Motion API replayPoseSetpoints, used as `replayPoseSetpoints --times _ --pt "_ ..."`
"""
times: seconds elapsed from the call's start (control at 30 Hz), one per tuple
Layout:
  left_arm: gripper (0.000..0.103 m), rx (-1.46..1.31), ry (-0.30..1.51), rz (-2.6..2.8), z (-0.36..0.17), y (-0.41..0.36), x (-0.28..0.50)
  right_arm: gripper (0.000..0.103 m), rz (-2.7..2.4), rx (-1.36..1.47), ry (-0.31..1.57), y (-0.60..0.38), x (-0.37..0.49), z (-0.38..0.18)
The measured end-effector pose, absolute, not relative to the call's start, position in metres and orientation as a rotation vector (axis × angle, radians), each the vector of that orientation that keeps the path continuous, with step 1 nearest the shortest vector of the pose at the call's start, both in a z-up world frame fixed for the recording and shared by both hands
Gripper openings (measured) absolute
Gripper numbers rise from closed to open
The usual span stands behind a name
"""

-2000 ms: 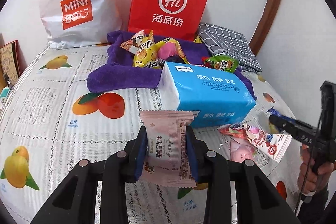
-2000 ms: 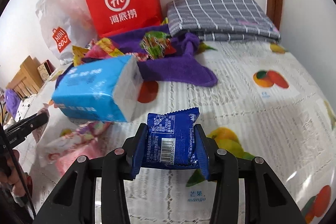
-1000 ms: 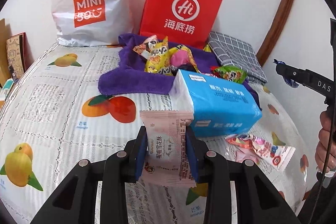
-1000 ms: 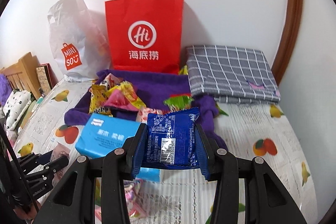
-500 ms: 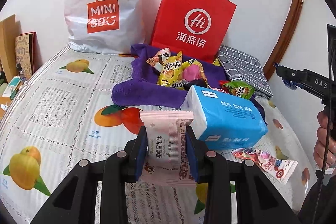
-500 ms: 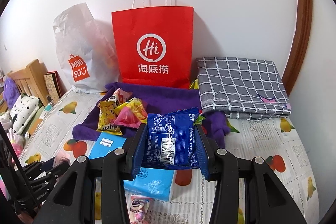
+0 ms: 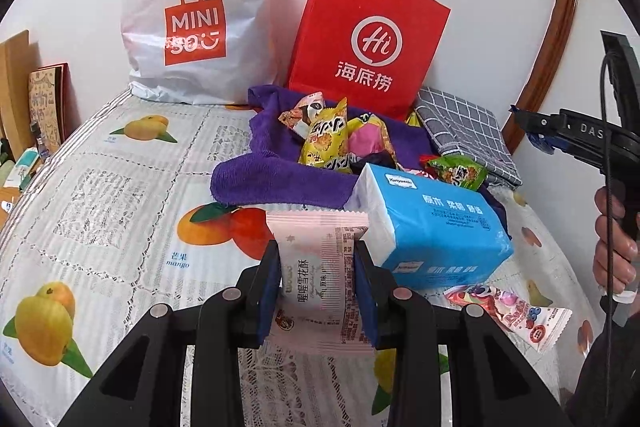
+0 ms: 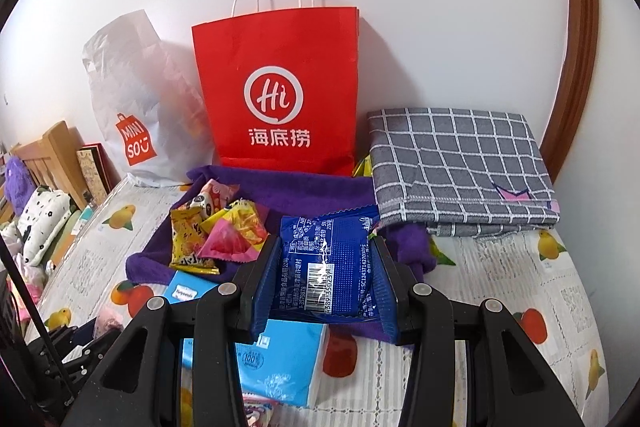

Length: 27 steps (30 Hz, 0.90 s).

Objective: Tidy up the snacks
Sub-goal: 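Carry the blue packet and pink sachet toward the purple towel with both tools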

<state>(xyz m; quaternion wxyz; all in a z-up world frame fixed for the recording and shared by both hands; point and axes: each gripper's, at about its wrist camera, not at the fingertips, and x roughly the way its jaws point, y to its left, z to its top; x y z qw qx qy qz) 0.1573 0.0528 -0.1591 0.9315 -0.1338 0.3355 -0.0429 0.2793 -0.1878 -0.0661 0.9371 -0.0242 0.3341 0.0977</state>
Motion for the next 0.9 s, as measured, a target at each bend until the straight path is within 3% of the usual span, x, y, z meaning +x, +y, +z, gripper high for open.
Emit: replayPoseSetpoints --times 0.9 --pt "0.033 -0.328 0.671 -0.108 -0.154 0.059 0.154 0.044 0.248 -0.08 0.771 -0.173 0.329 -0.108"
